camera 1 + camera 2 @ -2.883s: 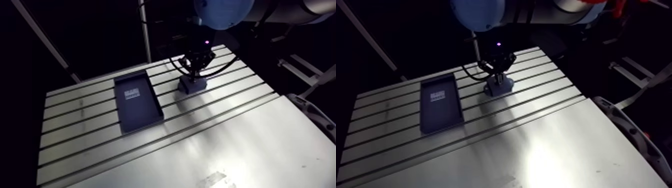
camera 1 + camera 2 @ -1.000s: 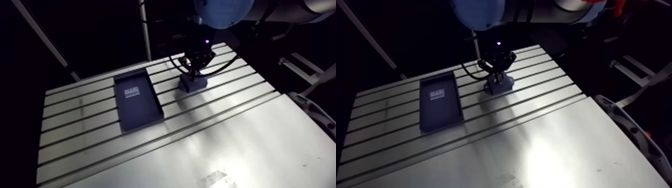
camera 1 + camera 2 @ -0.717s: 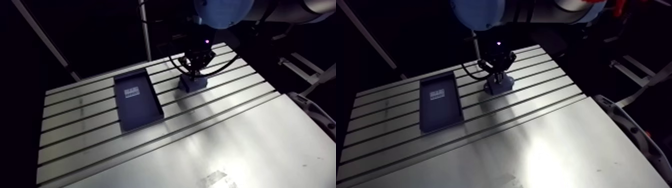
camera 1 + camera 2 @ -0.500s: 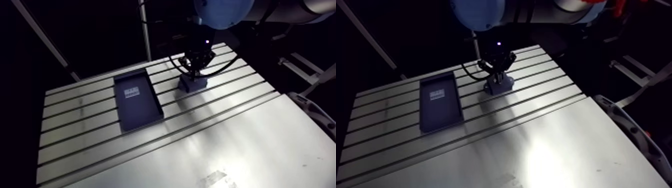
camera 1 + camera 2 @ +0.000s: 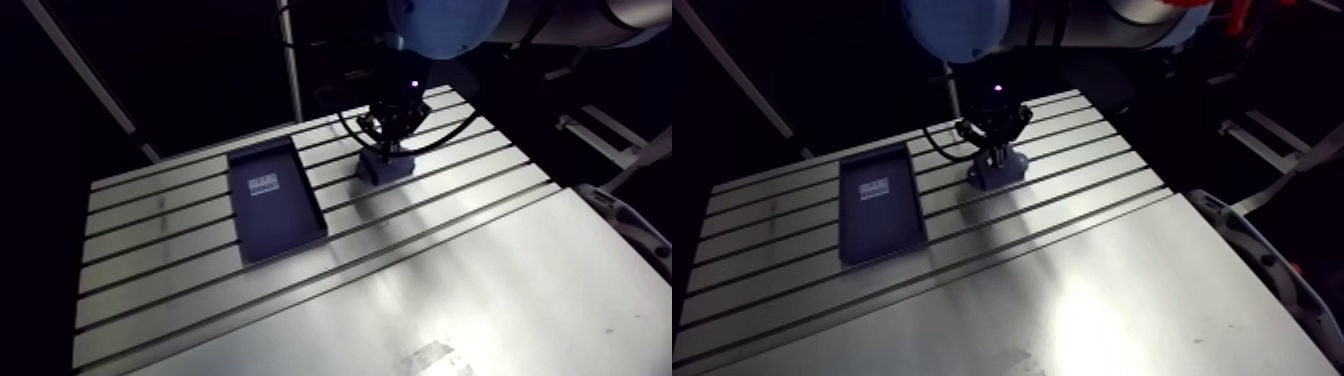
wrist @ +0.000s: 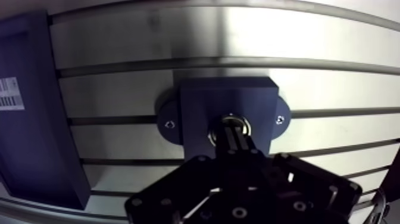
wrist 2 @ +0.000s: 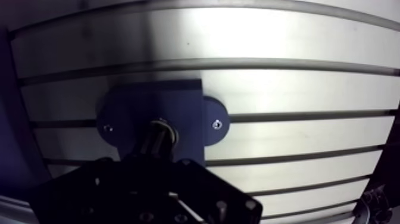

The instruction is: Pick up the bearing and press it into the housing until flush.

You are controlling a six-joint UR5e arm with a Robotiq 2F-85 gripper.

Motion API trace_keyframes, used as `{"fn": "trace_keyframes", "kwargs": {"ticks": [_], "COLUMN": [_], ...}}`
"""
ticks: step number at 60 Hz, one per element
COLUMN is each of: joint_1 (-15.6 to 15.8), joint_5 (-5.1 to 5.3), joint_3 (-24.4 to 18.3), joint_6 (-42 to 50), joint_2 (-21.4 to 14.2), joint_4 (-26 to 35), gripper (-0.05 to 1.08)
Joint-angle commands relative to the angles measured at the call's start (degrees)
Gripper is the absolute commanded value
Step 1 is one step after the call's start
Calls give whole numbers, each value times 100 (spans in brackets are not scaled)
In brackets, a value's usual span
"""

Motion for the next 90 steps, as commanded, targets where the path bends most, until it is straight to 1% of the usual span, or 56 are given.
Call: {"fn": "trace_keyframes", "kwargs": {"ticks": [1,42,48,50,51,52,53,54,55,56,57,58,59,61,71,74,76,79,82,85,86,87,88,90], "joint_1": [-1,7,8,15,17,17,32,32,41,41,43,43,43,51,52,52,52,84,102,113,113,113,113,114], "joint_5": [0,9,17,10,9,9,-6,-6,-8,-8,-16,-16,-25,-19,-9,-9,-1,0,0,9,9,1,1,-8], "joint_3": [-8,-26,-33,-42,-43,-43,-43,-43,-43,-43,-43,-43,-36,-35,-52,-68,-77,-138,-177,-264,-264,-300,-300,-371], "joint_6": [-4,3,-5,3,11,11,20,20,21,21,22,22,22,22,48,48,48,108,109,133,133,165,165,234], "joint_2": [-4,-74,-91,-99,-108,-108,-131,-131,-157,-157,-176,-176,-187,-211,-357,-452,-504,-661,-715,-790,-790,-824,-824,-918], "joint_4": [0,18,42,51,45,45,44,44,59,59,69,69,55,53,102,223,317,623,744,1070,1070,1237,1237,1461], "gripper": [99,99,98,96,85,85,61,61,31,31,4,4,1,0,0,0,0,0,0,0,0,0,0,0]}}
